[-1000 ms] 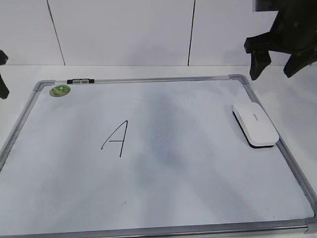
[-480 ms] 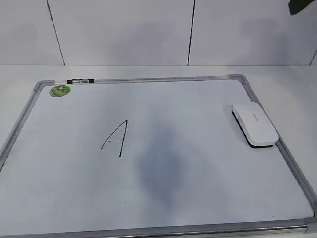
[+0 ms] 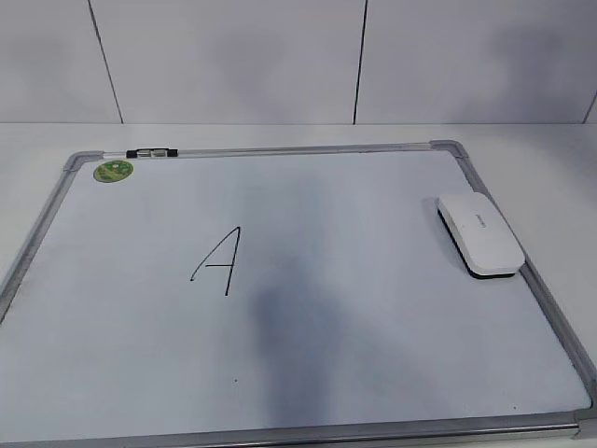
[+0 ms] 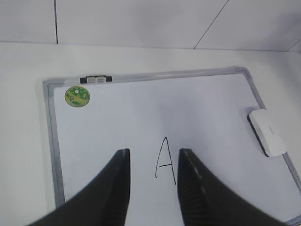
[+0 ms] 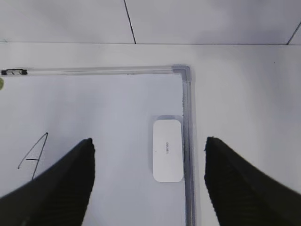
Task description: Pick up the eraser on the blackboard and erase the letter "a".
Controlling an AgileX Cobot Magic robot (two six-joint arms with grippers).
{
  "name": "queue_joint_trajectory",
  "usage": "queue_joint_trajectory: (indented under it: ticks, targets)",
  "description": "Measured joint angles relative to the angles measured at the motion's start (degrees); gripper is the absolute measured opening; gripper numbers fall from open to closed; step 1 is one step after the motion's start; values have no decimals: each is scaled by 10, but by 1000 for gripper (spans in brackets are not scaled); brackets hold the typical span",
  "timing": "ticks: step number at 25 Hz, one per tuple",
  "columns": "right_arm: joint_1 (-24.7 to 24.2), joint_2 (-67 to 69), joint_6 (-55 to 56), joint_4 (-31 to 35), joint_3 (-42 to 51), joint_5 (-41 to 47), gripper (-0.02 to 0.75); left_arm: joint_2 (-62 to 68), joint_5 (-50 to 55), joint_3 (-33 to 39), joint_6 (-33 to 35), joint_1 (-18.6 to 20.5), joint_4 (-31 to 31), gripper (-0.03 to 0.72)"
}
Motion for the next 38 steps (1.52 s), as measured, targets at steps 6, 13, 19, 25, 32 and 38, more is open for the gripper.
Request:
queue_joint_trajectory:
  ticks: [6, 13, 19, 25, 32, 38]
  targets:
    - [0, -94, 0, 24, 85, 1, 566, -109, 6, -3, -14, 0, 0, 242]
    - [1, -225, 7, 31, 244, 2, 565, -222, 9, 11, -16, 0, -2, 242]
    - [12, -322, 9, 34, 336, 4, 565, -315, 11, 80, -16, 0, -5, 242]
    - [13, -376, 10, 74, 407, 4, 565, -405, 11, 187, -17, 0, -5, 242]
    - [13, -432, -6, 77, 493, 4, 564, -488, 11, 349, -18, 0, -4, 242]
    - [13, -499, -25, 57, 563, 4, 564, -533, 11, 479, -18, -15, 30, 242]
